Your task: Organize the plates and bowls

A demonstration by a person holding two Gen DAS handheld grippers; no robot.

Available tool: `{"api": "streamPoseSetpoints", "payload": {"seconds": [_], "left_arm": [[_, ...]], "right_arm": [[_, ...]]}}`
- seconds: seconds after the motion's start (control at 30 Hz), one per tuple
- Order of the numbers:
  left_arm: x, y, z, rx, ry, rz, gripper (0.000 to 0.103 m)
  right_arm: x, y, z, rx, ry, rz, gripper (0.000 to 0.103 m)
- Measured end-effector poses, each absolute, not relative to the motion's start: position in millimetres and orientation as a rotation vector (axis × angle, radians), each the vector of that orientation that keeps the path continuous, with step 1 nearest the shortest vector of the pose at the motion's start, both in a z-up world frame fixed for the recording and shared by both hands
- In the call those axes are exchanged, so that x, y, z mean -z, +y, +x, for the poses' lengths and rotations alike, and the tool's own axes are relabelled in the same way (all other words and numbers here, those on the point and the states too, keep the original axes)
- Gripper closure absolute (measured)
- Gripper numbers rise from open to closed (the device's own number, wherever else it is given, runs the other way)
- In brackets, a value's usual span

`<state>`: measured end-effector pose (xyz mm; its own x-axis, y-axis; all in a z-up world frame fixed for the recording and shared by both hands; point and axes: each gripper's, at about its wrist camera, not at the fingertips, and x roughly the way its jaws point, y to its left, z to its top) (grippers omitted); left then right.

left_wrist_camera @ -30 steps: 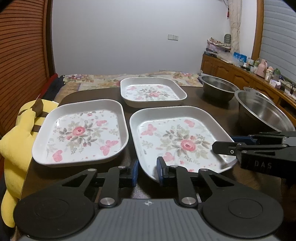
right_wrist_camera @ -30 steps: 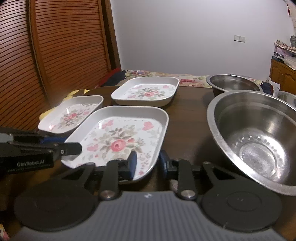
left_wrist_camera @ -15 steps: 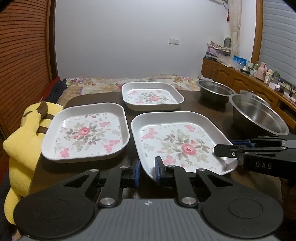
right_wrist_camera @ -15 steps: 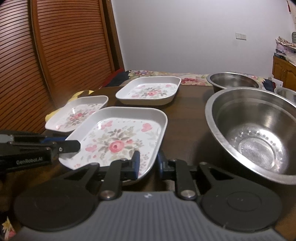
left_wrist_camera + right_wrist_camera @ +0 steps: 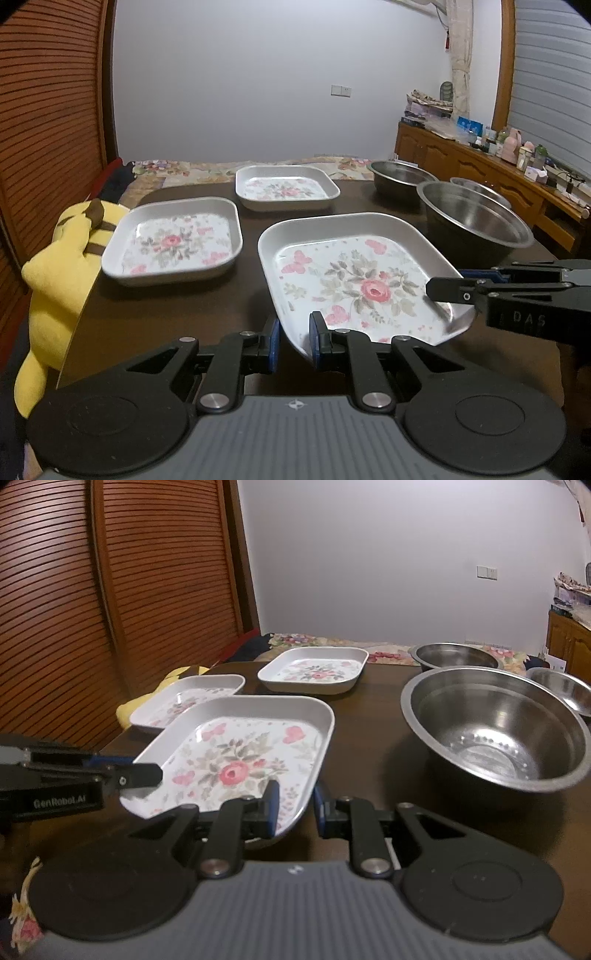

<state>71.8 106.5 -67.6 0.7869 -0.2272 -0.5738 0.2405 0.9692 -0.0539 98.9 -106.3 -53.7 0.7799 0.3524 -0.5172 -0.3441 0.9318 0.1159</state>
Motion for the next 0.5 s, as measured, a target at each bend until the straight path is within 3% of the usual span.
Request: {"api": "streamPoseSetpoints", "payload": {"seconds": [0.5], "left_arm": [[80.1,107.7,53.8,0.221,0.645,0.034,0.085]], "right_arm": [[69.5,-103.5,79.8,-0.406,0.576,0.029,0.081]]}}
